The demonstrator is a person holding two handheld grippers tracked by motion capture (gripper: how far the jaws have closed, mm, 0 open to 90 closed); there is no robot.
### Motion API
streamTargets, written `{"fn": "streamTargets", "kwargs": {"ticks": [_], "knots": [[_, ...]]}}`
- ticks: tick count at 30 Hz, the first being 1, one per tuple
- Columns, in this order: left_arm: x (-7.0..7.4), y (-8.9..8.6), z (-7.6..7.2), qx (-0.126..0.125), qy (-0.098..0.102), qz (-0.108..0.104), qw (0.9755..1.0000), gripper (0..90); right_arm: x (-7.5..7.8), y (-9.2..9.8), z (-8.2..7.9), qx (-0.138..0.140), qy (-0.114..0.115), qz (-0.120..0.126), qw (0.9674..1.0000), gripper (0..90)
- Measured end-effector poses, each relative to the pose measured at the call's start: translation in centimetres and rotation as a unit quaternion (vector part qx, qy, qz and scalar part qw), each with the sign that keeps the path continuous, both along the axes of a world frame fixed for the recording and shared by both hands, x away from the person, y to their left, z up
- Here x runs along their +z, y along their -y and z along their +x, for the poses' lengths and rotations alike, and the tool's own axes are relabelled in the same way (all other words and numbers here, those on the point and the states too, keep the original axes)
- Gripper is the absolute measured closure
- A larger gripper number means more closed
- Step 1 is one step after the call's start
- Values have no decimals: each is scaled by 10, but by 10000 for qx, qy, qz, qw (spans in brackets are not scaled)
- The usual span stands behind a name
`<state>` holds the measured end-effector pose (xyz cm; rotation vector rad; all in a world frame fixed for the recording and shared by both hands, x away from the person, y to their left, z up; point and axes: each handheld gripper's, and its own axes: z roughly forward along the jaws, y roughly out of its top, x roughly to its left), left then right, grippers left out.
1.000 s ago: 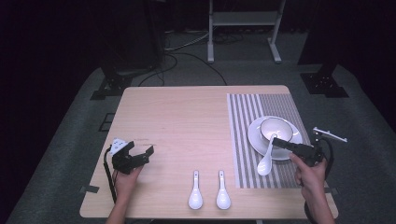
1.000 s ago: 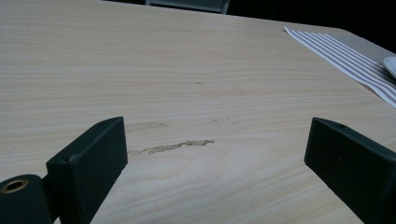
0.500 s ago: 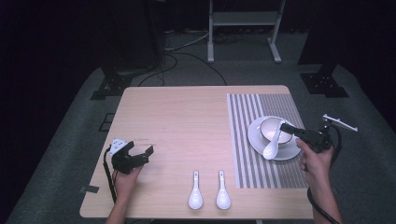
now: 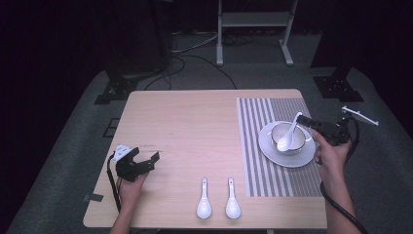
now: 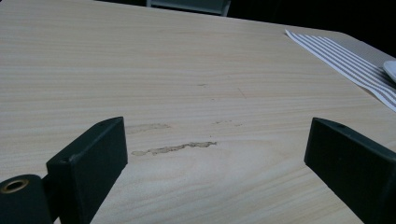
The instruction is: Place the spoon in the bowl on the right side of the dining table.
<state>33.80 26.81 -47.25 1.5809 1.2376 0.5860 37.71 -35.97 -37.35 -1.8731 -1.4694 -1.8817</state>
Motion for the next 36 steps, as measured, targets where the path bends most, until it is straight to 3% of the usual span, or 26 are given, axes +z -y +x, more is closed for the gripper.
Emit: {"fn": "streamTargets", "kwargs": {"ticks": [12,29,36], "knots": [[0,0,0,-5,3,-33,10000,47,8,9,18,-469,-61,-61,9989,863],[0,-1,0,2,-8,-53,10000,47,-5,24,31,-1068,-282,-114,9938,863],[0,-1,-1,6,-5,-57,10000,47,-12,26,33,-1187,-366,-133,9922,863]]}}
